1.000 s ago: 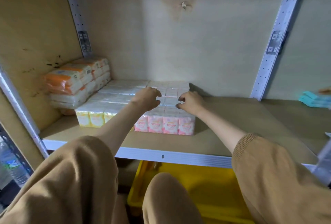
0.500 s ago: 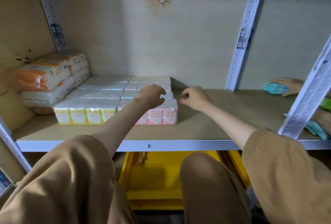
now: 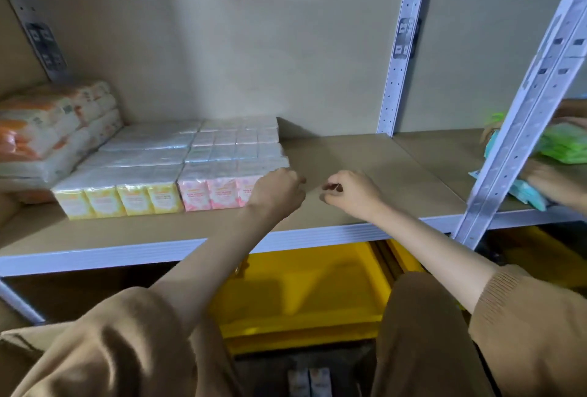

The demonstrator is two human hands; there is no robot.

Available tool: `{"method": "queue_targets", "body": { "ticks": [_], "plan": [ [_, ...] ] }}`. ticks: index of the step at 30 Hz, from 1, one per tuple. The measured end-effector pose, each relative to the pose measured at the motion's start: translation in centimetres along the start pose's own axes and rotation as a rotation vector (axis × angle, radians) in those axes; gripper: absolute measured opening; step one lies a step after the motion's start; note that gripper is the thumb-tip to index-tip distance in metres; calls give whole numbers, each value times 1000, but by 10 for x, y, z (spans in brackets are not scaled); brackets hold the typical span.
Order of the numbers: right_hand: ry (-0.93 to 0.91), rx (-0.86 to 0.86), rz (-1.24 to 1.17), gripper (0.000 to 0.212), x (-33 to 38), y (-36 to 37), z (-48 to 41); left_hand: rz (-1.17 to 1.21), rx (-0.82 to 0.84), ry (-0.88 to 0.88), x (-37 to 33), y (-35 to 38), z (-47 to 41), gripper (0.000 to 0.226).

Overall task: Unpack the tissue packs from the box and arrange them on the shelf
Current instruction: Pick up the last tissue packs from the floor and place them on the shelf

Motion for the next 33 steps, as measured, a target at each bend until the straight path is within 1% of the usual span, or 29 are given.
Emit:
{"method": "queue_targets", "body": {
  "ticks": [3,7,10,12,18,20,23,26,27,29,31,32,33],
  "plan": [
    [18,42,-39,32,-13,16,14,58,1,-48,-8,15,14,34],
    [51,137,-65,33,-33,47,33,74,49,-34,-18,46,31,35],
    [94,197,-66,33,-46,77,40,101,128,-51,-19,84,37,34],
    [146,249,-69,32,-57,102,42,93,217,-78,-16,117,40,34],
    [353,447,-177,35,-109,193,57,107,598,-217,20,240,53,34],
    [424,504,-201,31,-129,228,63,113,697,-246,33,277,55,35],
    [535,603,-235,19,-155,281,72,167,818,-297,45,323,56,35],
    [635,649,-292,39,-181,333,80,276,865,-392,55,365,59,31],
    [656,667,-319,40,-185,347,81,307,865,-423,58,380,59,31],
    [704,687,-400,25,-190,372,85,400,839,-484,65,400,62,31],
    [729,687,-469,9,-195,398,85,557,840,-634,71,421,68,35],
    [735,716,-493,3,-197,411,87,620,851,-706,74,432,73,37],
    [731,757,-503,9,-199,422,89,617,864,-723,78,445,78,39]
  ]
}}
Point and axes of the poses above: each hand's wrist, its own z-axis away from the middle knuckle, its own y-axis out of the palm, x = y × z, the point moved 6 cm from there along -z, towards the middle knuckle, and after that the axes turned 9 degrees about x, right-handed, at the moved point
